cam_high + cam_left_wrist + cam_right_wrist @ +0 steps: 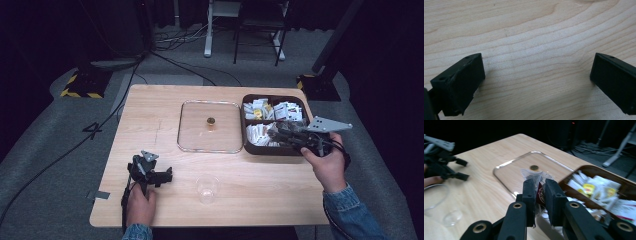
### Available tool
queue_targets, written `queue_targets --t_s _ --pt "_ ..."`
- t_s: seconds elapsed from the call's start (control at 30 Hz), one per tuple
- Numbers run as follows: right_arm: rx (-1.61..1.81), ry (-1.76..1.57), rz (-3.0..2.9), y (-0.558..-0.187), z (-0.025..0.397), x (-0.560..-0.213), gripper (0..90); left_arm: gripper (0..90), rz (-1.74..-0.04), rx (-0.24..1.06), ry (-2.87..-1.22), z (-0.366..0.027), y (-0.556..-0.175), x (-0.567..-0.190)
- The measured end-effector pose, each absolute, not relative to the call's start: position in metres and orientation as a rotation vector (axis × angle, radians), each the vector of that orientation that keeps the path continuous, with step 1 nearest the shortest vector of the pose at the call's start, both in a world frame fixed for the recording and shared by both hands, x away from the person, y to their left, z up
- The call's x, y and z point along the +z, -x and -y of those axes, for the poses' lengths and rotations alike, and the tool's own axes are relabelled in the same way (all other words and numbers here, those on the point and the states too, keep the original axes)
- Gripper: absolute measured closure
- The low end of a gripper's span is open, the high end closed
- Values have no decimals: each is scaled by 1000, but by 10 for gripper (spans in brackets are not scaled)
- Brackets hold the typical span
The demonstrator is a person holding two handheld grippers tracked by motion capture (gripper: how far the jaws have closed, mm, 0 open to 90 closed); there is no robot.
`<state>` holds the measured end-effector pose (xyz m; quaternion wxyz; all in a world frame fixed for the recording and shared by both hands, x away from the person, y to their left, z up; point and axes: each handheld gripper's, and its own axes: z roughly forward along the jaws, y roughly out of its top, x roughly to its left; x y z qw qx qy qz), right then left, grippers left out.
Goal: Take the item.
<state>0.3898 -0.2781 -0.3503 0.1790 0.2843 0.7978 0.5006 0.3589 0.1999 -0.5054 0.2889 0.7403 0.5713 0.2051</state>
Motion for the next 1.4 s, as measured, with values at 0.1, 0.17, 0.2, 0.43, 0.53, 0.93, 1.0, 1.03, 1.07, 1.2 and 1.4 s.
queue_targets --t_s 0.1,0.17,0.2,0.43,0.53,0.93,1.0,1.03,1.07,1.2,1.4 --pt "1447 -750 -2290 -381 261 -348 791 0 -1525 547 -1976 -200 -359 -505" --pt "1457 -738 -2300 -380 257 -347 791 0 -1525 548 -1976 -200 -359 -505" --pt "1475 -716 -2313 -376 250 -346 791 0 -1525 547 -1976 -200 -359 -505" --pt "1548 -656 -2321 -363 231 -341 791 0 -1525 548 -1976 -200 -359 -505" --pt "1597 -640 -2318 -356 225 -341 791 0 -1525 547 -1976 -200 -359 -505" --pt "1657 -531 -2375 -334 193 -346 791 0 -1525 547 -1976 -200 -359 -505" --pt "1663 -510 -2389 -330 188 -346 791 0 -1525 548 -1976 -200 -359 -505" --pt "1663 -510 -2389 -330 188 -346 791 0 -1525 548 -1976 -200 -359 -505" --pt "1665 -500 -2392 -329 186 -346 791 0 -1525 548 -1976 -200 -359 -505" --pt "1681 -468 -2420 -324 174 -350 791 0 -1525 548 -1976 -200 -359 -505" --pt "1685 -433 -2459 -321 161 -356 791 0 -1526 547 -1975 -200 -359 -505"
